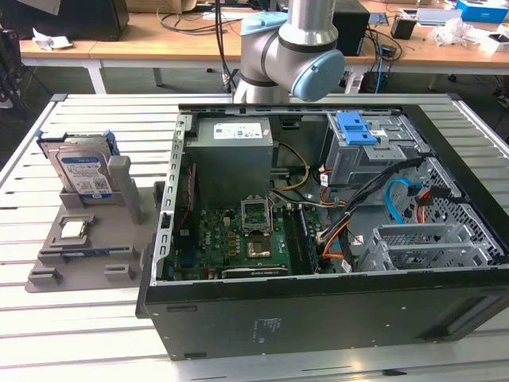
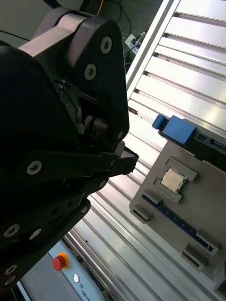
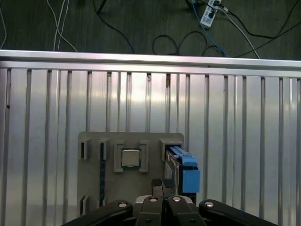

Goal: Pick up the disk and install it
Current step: 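Pick up the disk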

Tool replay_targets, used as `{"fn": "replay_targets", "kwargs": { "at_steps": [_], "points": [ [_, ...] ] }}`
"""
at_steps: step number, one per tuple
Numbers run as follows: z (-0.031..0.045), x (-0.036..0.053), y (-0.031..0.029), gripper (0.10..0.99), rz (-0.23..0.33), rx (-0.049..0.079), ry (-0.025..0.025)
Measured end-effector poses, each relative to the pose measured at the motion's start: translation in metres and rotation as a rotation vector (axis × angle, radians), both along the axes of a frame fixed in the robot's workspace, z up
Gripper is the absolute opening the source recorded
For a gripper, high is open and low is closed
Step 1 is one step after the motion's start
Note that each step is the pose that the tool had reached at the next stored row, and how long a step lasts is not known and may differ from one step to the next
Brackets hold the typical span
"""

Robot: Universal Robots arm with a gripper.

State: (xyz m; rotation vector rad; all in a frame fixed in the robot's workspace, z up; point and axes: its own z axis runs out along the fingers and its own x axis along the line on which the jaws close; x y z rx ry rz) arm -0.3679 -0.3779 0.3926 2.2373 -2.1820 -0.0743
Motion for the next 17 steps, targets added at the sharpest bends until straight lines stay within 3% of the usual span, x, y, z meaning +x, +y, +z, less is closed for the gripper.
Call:
{"fn": "replay_targets", "kwargs": {
  "at_steps": [6,7,8,9,10,11,15,17],
  "points": [
    [0.0000,0.0000,0.0000,0.114,-0.002,0.000,0.0000],
    [0.0000,0.0000,0.0000,0.294,-0.003,0.000,0.0000],
    [0.0000,0.0000,0.0000,0.294,-0.003,0.000,0.0000],
    [0.0000,0.0000,0.0000,0.478,-0.004,0.000,0.0000],
    [0.0000,0.0000,0.0000,0.478,-0.004,0.000,0.0000],
    [0.0000,0.0000,0.0000,0.541,-0.005,0.000,0.0000],
    [-0.0001,0.0000,0.0000,0.541,-0.015,0.000,-0.0001],
    [-0.0004,0.0000,-0.0001,0.541,-0.068,-0.004,0.0000]
  ]
}}
